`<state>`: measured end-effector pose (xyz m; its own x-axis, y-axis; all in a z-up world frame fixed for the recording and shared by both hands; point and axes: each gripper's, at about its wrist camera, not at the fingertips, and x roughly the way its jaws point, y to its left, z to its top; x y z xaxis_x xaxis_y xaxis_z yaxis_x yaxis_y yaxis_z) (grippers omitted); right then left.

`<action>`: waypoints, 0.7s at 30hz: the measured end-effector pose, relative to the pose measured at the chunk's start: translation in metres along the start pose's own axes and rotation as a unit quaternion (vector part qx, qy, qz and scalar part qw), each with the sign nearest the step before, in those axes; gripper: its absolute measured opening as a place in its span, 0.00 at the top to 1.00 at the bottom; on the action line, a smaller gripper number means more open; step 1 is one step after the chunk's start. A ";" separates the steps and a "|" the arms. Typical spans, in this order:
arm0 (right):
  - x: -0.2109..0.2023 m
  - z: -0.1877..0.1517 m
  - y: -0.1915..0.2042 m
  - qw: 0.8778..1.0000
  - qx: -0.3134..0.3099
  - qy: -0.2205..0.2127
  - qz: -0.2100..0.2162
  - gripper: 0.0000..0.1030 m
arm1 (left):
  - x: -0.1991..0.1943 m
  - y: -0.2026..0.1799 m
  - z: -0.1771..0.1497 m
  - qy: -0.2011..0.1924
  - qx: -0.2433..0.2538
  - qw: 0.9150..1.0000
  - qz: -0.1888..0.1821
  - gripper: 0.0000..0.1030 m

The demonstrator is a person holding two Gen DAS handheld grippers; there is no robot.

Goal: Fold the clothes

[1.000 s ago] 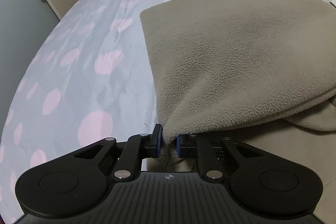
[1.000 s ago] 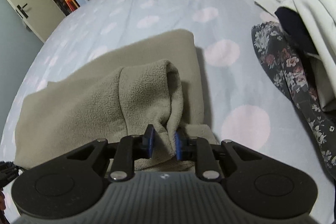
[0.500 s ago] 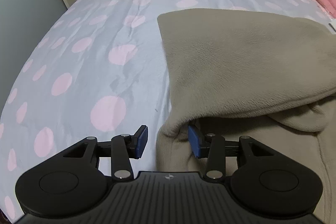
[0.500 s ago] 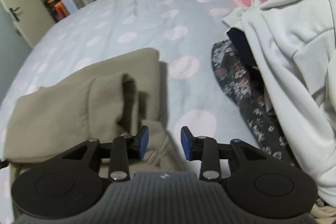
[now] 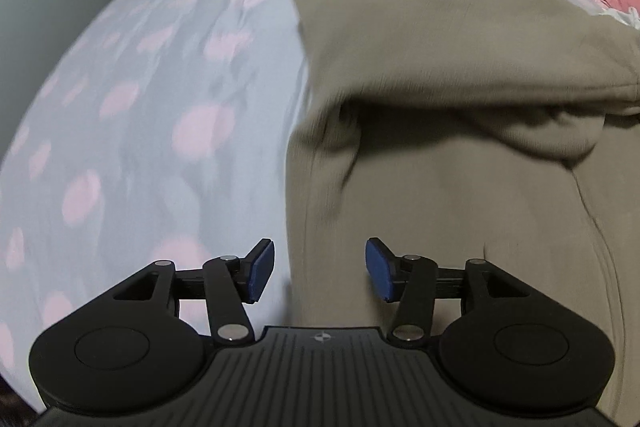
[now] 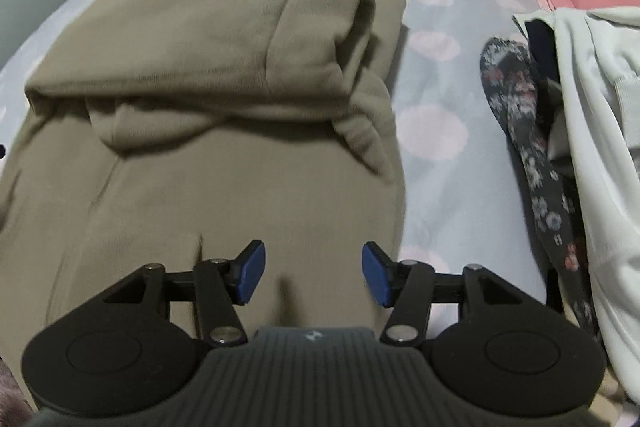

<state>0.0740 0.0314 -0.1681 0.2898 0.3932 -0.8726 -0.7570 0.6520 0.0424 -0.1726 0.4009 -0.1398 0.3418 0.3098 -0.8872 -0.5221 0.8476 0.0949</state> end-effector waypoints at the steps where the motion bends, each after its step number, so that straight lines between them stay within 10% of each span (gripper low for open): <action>1: 0.000 -0.003 -0.002 1.000 0.003 0.001 -0.005 0.42 | 0.001 0.000 -0.005 0.008 -0.002 1.000 -0.003 0.52; 12: 0.025 -0.029 -0.022 0.993 0.056 0.106 0.024 0.36 | 0.025 0.003 -0.031 0.101 -0.001 0.995 0.000 0.46; 17: 0.018 -0.029 -0.016 0.993 0.046 0.097 0.041 0.86 | 0.024 0.008 -0.031 0.100 -0.017 0.994 -0.040 0.74; 21: 0.004 -0.021 -0.020 0.995 0.051 0.058 0.058 0.88 | 0.014 0.005 -0.028 0.074 -0.005 0.996 -0.041 0.91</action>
<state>0.0774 0.0064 -0.1825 0.1299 0.3950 -0.9094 -0.7157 0.6721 0.1897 -0.1923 0.3971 -0.1643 0.2656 0.1726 -0.9485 -0.5056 0.8626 0.0154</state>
